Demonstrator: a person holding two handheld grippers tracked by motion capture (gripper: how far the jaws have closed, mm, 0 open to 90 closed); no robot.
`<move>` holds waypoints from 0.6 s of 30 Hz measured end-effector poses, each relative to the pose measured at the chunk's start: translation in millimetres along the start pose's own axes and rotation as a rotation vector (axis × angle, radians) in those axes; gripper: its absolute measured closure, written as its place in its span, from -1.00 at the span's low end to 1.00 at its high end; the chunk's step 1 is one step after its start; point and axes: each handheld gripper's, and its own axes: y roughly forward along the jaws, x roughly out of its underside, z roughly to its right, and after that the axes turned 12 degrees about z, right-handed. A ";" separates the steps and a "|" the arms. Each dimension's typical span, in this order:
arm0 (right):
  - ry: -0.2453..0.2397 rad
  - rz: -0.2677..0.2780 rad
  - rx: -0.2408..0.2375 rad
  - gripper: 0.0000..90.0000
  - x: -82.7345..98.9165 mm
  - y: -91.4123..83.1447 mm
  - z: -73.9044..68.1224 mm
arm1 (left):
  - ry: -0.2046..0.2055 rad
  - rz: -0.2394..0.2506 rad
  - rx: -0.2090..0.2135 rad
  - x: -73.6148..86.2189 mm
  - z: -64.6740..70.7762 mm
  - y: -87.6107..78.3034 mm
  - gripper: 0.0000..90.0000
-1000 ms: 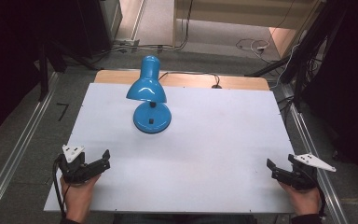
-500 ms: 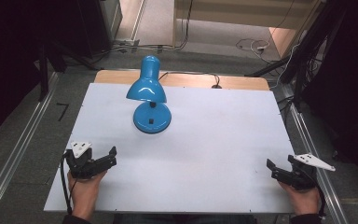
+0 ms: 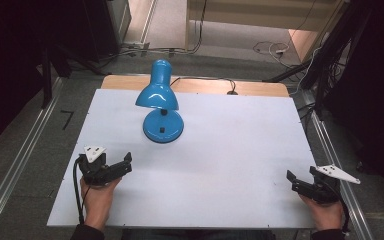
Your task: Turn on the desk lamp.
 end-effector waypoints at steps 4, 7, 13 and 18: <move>-0.002 0.004 0.003 -0.74 -0.1 -0.3 0.0 | 0.005 0.001 0.006 -0.6 3.4 2.8 -0.90; 0.000 0.001 0.002 -0.74 0.3 -0.1 0.4 | 0.006 0.001 0.009 -1.1 5.1 4.4 -0.90; -0.004 -0.007 0.000 -0.74 0.9 1.2 -1.0 | 0.011 -0.009 0.018 -1.7 9.7 9.3 -0.90; -0.002 -0.006 0.001 -0.74 1.0 0.9 -1.0 | 0.018 -0.006 0.026 -3.2 14.6 13.4 -0.90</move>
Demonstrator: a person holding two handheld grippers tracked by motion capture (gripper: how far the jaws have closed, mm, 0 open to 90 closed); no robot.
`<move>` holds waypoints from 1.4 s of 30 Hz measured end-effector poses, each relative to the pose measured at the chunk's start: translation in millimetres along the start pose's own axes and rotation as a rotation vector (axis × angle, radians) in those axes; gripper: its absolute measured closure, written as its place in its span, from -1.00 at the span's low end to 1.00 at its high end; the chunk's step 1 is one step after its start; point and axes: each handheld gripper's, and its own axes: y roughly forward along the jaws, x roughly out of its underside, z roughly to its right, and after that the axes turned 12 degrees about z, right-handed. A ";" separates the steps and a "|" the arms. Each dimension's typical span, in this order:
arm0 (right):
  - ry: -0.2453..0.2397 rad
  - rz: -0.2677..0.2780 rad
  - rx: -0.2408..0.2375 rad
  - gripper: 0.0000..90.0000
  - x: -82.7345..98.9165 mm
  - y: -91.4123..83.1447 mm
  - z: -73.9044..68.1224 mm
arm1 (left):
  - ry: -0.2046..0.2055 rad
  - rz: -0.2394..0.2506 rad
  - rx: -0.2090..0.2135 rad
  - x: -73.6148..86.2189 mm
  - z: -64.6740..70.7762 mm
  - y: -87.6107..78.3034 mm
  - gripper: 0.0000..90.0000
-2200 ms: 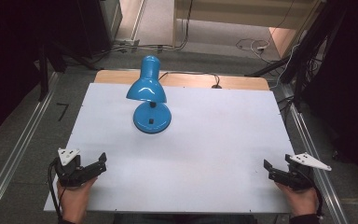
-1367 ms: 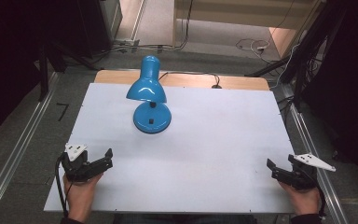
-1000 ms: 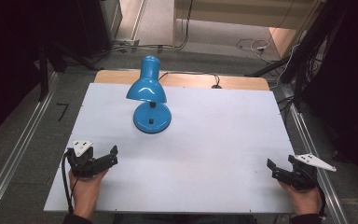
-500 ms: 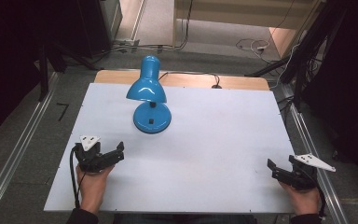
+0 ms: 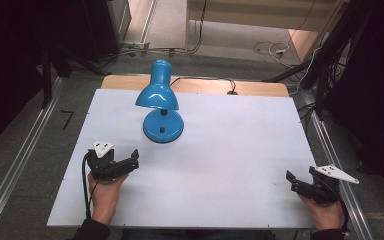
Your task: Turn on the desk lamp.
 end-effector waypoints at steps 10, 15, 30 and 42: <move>-0.012 -0.006 -0.004 -0.74 1.2 2.4 -1.2 | 0.002 -0.001 0.011 -2.3 7.6 9.0 -0.89; -0.007 -0.010 -0.001 -0.74 1.2 2.6 -2.1 | 0.005 -0.006 0.025 -3.7 12.8 14.7 -0.88; 0.005 -0.004 -0.003 -0.74 1.4 1.2 0.6 | 0.029 -0.015 0.037 -7.6 27.2 36.8 -0.85; 0.010 -0.002 -0.002 -0.74 1.5 1.7 1.6 | 0.064 0.004 0.042 -10.0 38.5 51.3 -0.75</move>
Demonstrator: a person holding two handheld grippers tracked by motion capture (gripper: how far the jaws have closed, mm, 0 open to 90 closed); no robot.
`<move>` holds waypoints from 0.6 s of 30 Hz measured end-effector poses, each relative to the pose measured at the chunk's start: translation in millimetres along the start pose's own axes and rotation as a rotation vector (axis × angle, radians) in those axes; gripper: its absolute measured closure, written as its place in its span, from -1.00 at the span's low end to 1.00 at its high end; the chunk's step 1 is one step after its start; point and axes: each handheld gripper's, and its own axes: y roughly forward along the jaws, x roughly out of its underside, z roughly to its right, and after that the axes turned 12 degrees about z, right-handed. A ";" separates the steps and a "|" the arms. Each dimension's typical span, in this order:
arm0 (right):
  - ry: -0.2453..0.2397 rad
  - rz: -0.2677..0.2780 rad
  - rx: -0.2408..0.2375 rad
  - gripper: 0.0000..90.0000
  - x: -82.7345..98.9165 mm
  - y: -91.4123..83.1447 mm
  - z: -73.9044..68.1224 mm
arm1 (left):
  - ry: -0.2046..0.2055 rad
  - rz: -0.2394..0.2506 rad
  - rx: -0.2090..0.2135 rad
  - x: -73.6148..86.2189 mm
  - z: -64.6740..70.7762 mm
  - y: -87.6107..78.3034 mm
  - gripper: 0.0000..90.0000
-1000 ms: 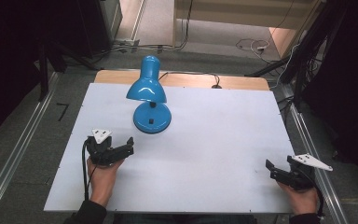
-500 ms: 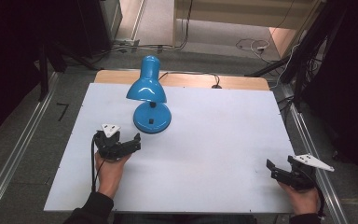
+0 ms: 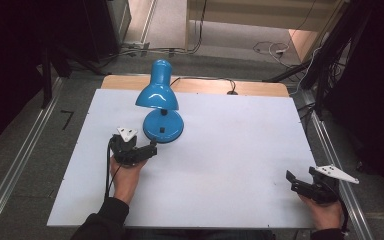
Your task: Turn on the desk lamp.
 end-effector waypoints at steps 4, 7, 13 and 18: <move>0.002 0.001 0.000 -0.74 0.1 -0.4 0.5 | 0.017 0.004 -0.006 0.9 2.9 4.3 -0.72; -0.001 0.005 -0.002 -0.74 0.1 -0.3 1.2 | 0.022 0.010 -0.011 -0.5 4.7 6.7 -0.70; 0.000 0.000 0.003 -0.74 0.1 -1.1 1.6 | 0.043 0.017 -0.005 -4.5 9.5 11.9 -0.60; 0.003 0.002 0.002 -0.74 0.0 -1.3 2.0 | 0.048 0.010 0.005 -6.2 13.5 17.5 -0.54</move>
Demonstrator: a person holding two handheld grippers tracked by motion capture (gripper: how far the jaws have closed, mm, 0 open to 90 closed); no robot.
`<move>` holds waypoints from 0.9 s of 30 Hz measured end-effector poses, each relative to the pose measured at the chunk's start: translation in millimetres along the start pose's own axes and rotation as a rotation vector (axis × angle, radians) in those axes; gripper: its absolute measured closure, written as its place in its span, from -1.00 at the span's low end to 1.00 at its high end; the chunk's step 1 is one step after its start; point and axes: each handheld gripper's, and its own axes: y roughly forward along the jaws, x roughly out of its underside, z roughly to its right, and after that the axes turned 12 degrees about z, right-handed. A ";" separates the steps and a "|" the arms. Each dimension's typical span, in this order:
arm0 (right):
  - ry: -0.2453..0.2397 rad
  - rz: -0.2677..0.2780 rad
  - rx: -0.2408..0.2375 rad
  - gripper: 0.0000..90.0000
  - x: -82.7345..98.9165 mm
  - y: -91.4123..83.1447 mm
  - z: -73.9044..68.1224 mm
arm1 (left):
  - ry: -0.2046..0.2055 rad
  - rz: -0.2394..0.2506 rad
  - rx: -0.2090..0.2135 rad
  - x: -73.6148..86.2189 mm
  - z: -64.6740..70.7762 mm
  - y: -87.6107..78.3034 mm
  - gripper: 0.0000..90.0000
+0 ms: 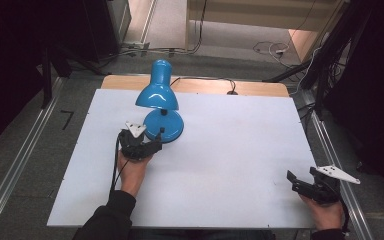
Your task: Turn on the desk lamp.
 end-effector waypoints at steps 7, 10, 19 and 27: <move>0.002 0.004 -0.004 -0.74 0.1 0.1 0.6 | 0.029 0.021 -0.005 -0.9 10.0 6.4 -0.45; 0.000 0.006 -0.006 -0.74 0.0 -0.1 0.9 | -0.012 0.023 0.031 -1.5 9.6 9.4 -0.45; 0.005 0.003 -0.007 -0.74 0.0 -0.1 1.0 | -0.045 0.047 0.089 -4.0 5.8 14.2 -0.13; 0.005 0.003 -0.008 -0.74 0.2 0.2 0.9 | -0.049 0.056 0.130 -3.0 7.2 18.2 0.34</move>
